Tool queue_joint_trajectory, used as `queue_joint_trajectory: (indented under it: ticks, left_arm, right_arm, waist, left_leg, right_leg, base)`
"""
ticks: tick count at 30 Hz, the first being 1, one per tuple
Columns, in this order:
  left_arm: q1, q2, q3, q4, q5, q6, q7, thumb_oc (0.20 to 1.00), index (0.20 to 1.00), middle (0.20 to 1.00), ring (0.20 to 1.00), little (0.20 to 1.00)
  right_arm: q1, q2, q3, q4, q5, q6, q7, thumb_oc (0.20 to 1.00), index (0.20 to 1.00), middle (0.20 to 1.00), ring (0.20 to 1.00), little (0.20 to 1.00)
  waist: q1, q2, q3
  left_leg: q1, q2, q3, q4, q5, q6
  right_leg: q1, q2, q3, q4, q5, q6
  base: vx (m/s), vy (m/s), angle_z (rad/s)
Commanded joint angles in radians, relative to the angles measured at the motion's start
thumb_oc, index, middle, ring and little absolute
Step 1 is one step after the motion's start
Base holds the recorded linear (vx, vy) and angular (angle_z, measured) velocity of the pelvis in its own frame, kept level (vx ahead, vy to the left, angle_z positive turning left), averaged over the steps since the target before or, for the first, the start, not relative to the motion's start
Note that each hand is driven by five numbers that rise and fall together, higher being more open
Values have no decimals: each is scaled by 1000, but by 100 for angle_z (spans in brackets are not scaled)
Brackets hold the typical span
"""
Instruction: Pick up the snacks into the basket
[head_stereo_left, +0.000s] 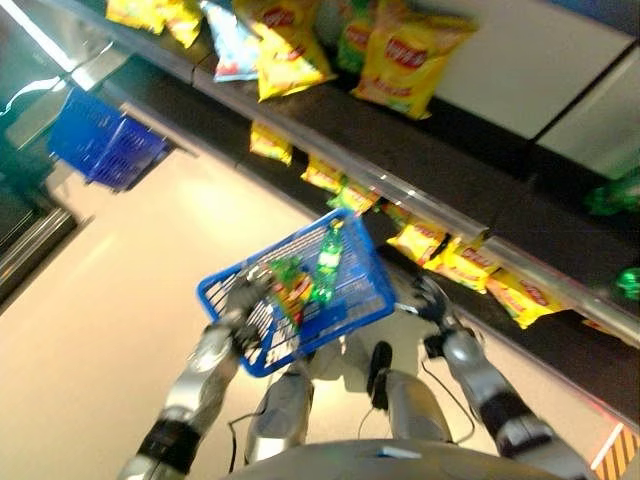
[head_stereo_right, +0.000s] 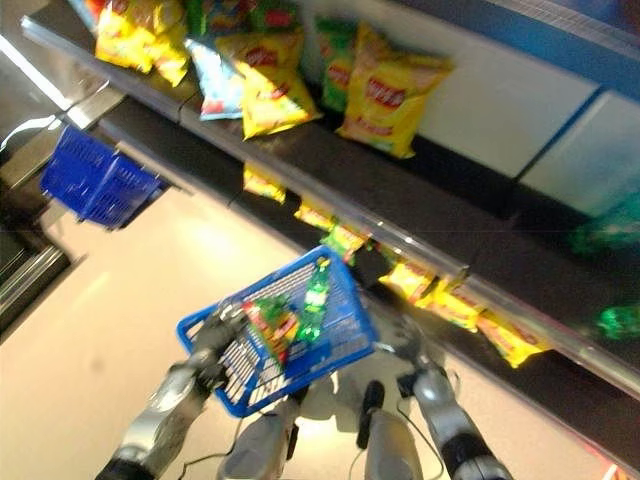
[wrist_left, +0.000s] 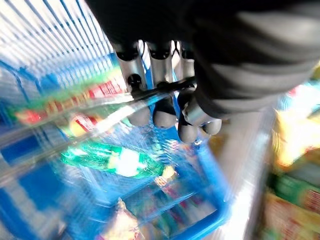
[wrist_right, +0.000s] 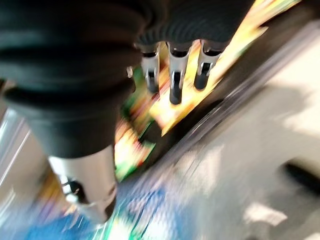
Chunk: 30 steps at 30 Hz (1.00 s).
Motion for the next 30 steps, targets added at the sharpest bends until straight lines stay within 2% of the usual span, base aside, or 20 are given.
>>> queue_joint_trajectory:
  ticks: [1, 2, 4, 5, 8, 9, 10, 15, 30]
  left_arm:
    - [-15, 53, 50, 39, 202, -91, 34, 200, 200, 200, 200, 200]
    - [-7, 43, 48, 175, 276, -79, 38, 200, 200, 200, 200, 200]
    - [-22, 15, 35, 335, 336, -57, 46, 200, 200, 200, 200, 200]
    - [-54, -21, 22, 522, 387, -29, 59, 200, 200, 200, 200, 200]
    - [-68, -39, 19, 591, 391, -24, 67, 200, 200, 200, 200, 200]
    - [-97, -64, 33, 731, 389, 1, 72, 200, 200, 200, 200, 200]
    - [-104, -71, 40, 781, 389, 13, 72, 200, 200, 200, 200, 200]
    - [-108, -77, 38, 844, 399, 20, 53, 200, 200, 200, 200, 200]
    - [-125, -88, -18, 802, 400, 13, 45, 200, 200, 200, 200, 200]
  right_arm:
    - [22, -52, -6, 32, -26, -35, 7, 1000, 1000, 1000, 1000, 1000]
    - [45, -50, -40, 140, -24, -29, -1, 1000, 1000, 1000, 1000, 1000]
    - [51, -31, -77, 249, 10, -23, -12, 1000, 1000, 1000, 1000, 1000]
    - [33, -21, -83, 392, 12, -4, -22, 1000, 1000, 1000, 1000, 1000]
    - [24, -21, -81, 432, 4, 2, -26, 1000, 1000, 1000, 1000, 1000]
    - [3, -22, -106, 523, 18, 26, -41, 1000, 1000, 1000, 1000, 1000]
    - [-1, -24, -123, 556, 23, 38, -48, 1000, 1000, 1000, 1000, 1000]
    - [-24, -22, -110, 599, 14, 60, -33, 1000, 1000, 1000, 1000, 1000]
    - [-62, 10, -87, 583, 62, 56, -38, 1000, 1000, 1000, 1000, 1000]
  waist:
    - [-3, -7, -64]
    - [-14, -10, -77]
    - [-27, -14, -95]
    - [-36, -13, -112]
    - [-38, -11, -118]
    - [-46, -10, -134]
    - [-50, -9, -145]
    - [-55, -6, -179]
    - [-68, 0, -210]
  left_leg:
    - [6, -53, 74, 5, -67, 19]
    - [28, -48, 94, 9, -78, 19]
    - [44, -44, 113, 10, -83, 18]
    - [67, -36, 127, 3, -90, 19]
    - [79, -33, 132, 2, -94, 19]
    - [94, -28, 146, 4, -101, 18]
    - [102, -25, 151, 4, -105, 18]
    - [142, -12, 174, -1, -121, 18]
    - [193, 7, 217, 1, -140, 16]
  right_leg:
    - [27, -37, 58, -141, 52, 118]
    - [46, -33, 74, -153, 57, 120]
    - [58, -31, 87, -165, 63, 122]
    - [75, -27, 100, -173, 62, 121]
    - [84, -23, 108, -176, 61, 120]
    - [97, -20, 117, -179, 59, 119]
    - [103, -19, 119, -179, 57, 118]
    - [131, -9, 138, -187, 52, 113]
    - [175, 5, 161, -198, 38, 108]
  base:
    - [75, -15, -58]
    - [80, -7, -43]
    - [111, -24, -37]
    - [86, -33, -35]
    - [64, -24, -33]
    - [90, -31, -26]
    - [90, -31, -25]
    - [83, -25, -15]
    - [35, -14, -12]
